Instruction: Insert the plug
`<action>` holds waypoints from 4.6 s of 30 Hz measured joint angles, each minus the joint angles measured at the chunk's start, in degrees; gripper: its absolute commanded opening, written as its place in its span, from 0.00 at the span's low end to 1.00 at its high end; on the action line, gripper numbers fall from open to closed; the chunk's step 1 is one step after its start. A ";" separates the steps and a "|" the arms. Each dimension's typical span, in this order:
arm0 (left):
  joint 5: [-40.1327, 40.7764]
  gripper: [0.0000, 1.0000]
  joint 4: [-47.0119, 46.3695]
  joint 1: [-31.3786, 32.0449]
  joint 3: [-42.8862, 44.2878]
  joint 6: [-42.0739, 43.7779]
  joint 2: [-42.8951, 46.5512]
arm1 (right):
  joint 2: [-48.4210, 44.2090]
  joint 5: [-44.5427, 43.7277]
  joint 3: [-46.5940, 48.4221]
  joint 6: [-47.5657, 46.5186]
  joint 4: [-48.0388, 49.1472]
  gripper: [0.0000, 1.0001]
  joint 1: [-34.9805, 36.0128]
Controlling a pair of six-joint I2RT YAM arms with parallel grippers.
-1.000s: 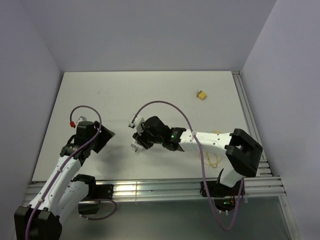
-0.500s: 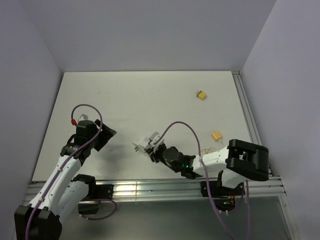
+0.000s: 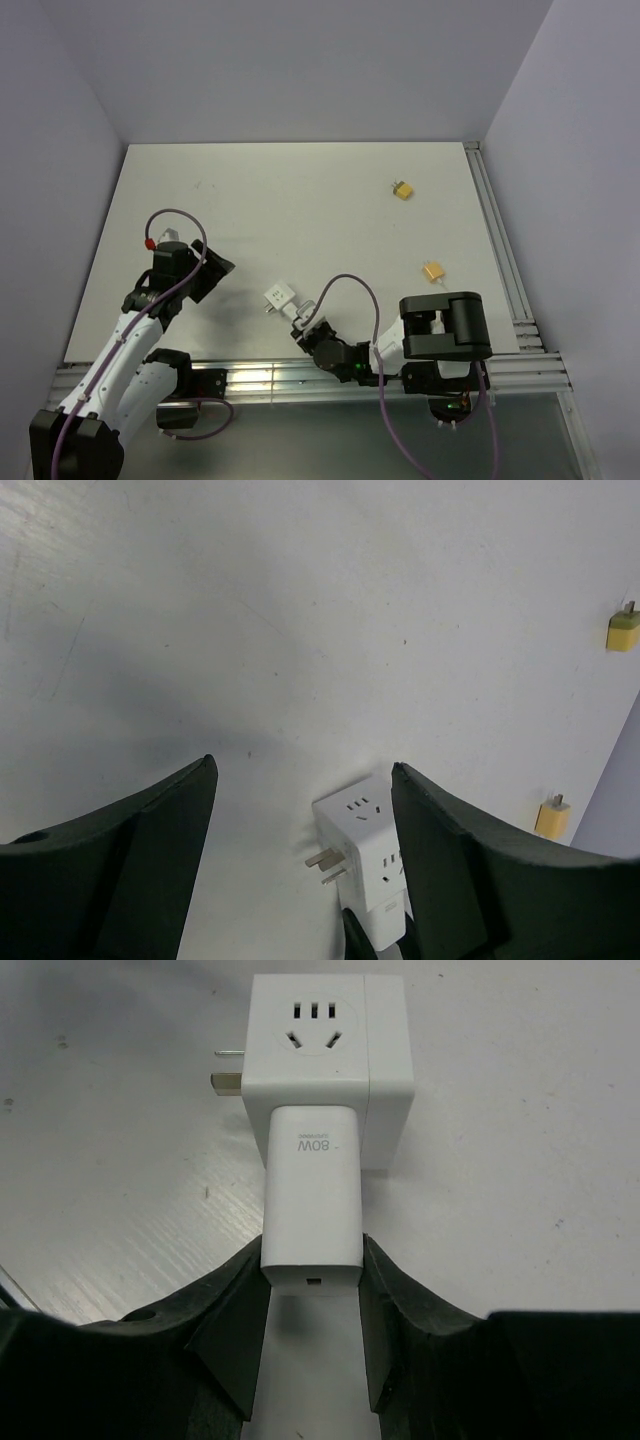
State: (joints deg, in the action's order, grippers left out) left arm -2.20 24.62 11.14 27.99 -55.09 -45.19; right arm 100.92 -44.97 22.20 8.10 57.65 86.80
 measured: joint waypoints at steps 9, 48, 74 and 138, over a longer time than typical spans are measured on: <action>-1.68 0.77 -1.77 0.00 -0.63 0.59 -1.64 | -9.77 -3.17 0.50 3.04 -9.88 0.87 -0.22; -11.28 0.76 -3.82 0.04 1.95 6.36 -2.29 | -30.80 21.38 18.08 44.02 -90.33 0.81 -77.83; -12.11 0.76 -3.82 0.09 2.25 6.38 -2.56 | -20.46 23.02 19.21 43.19 -86.49 0.38 -81.99; -30.05 0.55 -18.73 24.59 13.81 -6.75 -18.45 | -43.63 39.65 21.86 5.33 -67.10 0.00 -26.56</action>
State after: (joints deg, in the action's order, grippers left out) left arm -32.25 5.89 35.73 41.80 -61.84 -63.64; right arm 57.30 -5.32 44.05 13.43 -9.45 60.25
